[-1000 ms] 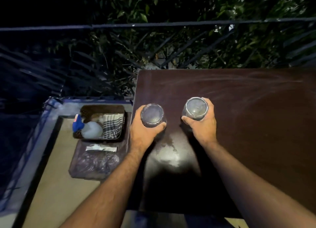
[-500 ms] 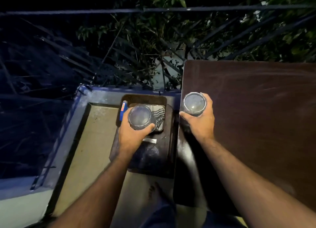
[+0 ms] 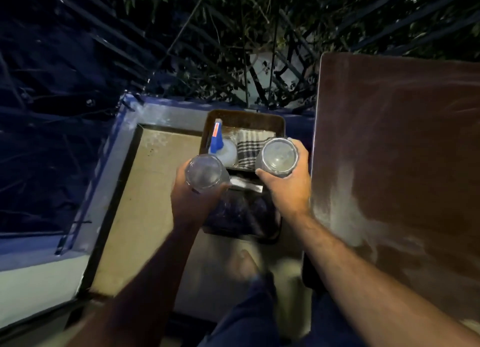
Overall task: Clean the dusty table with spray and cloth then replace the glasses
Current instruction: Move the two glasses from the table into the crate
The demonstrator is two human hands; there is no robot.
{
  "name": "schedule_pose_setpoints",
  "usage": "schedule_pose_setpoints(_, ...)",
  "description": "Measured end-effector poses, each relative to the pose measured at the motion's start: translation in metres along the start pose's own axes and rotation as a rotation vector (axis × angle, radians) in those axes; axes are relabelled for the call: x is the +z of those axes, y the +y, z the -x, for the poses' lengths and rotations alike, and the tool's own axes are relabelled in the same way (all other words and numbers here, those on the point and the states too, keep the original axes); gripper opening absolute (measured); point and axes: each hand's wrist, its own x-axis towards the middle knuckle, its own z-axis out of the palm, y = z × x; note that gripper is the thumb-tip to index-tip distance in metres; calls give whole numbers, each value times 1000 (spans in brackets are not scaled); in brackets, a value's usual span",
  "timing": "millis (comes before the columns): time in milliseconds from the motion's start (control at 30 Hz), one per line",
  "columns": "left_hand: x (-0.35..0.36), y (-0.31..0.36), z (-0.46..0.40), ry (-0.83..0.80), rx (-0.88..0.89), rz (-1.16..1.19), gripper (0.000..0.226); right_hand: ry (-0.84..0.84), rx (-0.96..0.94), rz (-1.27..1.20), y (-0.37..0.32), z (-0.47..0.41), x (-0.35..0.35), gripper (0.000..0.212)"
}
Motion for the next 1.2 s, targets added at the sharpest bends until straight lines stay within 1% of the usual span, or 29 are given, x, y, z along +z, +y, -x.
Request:
schedule_pose_setpoints(100,-6,-17,5,19,13,-13,70,-8,49,48,12,13,13,82)
schedule_pose_setpoints(167,-9,-28,8,10,0,-17,66,-3,82,69,22,20,20,79)
schedule_pose_setpoints(367,-9,-54,19,3,-83,-37,63,116,148,116,52,41,35,64)
schedule_pose_setpoints(433,-6,-62,21,-9,-114,-47,61,132,161,141,65,48,40,64)
schedule_pose_setpoints(500,-4,-73,22,-23,-131,-71,66,136,170,151,80,57,44,65)
schedule_pose_setpoints(600,-1,-84,19,-62,-153,-117,76,89,181,149,95,71,48,71)
schedule_pose_setpoints(733,9,-95,11,-128,-124,-181,76,12,238,161,110,79,56,76)
schedule_pose_setpoints(800,13,-103,7,-143,-118,-193,77,-33,248,180,116,79,60,76)
schedule_pose_setpoints(900,19,-113,3,-191,-91,-222,86,-97,251,204,121,76,63,74)
schedule_pose_setpoints(1033,27,-119,-5,-258,-98,-250,88,-83,272,234,123,68,71,78)
schedule_pose_setpoints(1200,33,-122,-12,-301,-128,-232,81,-81,312,274,129,62,77,82)
